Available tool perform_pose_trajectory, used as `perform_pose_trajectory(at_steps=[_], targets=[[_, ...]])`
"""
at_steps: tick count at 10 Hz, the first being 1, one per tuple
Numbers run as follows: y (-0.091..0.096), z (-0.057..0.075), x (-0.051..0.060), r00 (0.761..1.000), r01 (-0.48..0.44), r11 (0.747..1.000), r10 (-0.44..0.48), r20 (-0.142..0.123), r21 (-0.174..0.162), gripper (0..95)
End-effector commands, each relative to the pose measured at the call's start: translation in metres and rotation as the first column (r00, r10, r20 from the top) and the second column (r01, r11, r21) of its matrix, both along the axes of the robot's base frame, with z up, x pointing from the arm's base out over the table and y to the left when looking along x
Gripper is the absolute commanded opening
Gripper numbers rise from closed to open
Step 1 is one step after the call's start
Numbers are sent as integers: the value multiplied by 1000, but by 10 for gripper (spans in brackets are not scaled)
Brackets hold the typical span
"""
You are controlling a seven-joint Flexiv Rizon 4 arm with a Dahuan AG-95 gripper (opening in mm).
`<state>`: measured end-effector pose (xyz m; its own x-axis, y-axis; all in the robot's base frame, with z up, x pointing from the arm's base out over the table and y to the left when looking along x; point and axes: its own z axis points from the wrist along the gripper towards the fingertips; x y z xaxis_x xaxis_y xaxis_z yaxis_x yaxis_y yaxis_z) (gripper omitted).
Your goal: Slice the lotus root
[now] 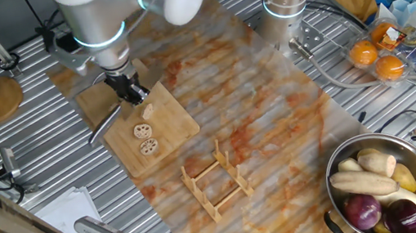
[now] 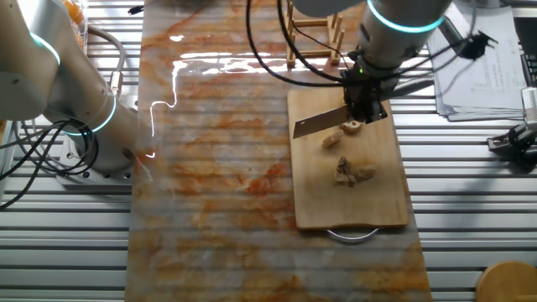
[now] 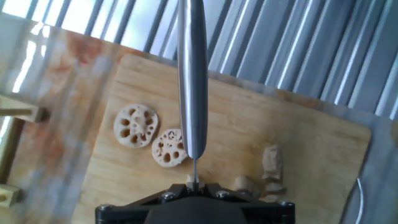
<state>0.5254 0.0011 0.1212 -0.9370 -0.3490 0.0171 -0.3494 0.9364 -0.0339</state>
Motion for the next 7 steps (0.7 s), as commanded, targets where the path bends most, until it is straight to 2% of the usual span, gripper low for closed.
perform_pose_trajectory(at_steps=[1, 2, 3, 4, 6, 7], targets=[[0, 0, 0, 993, -118, 993, 119, 6, -22, 0], [0, 0, 0, 994, -113, 994, 113, 7, -10, 0], [9, 1, -3, 997, -79, 997, 79, 10, 16, 0], [36, 9, -13, 999, -31, 999, 30, 13, 32, 0], [90, 32, -27, 998, 67, 997, -67, 5, 40, 0], [105, 37, -31, 996, 95, 995, -95, -1, 35, 0]])
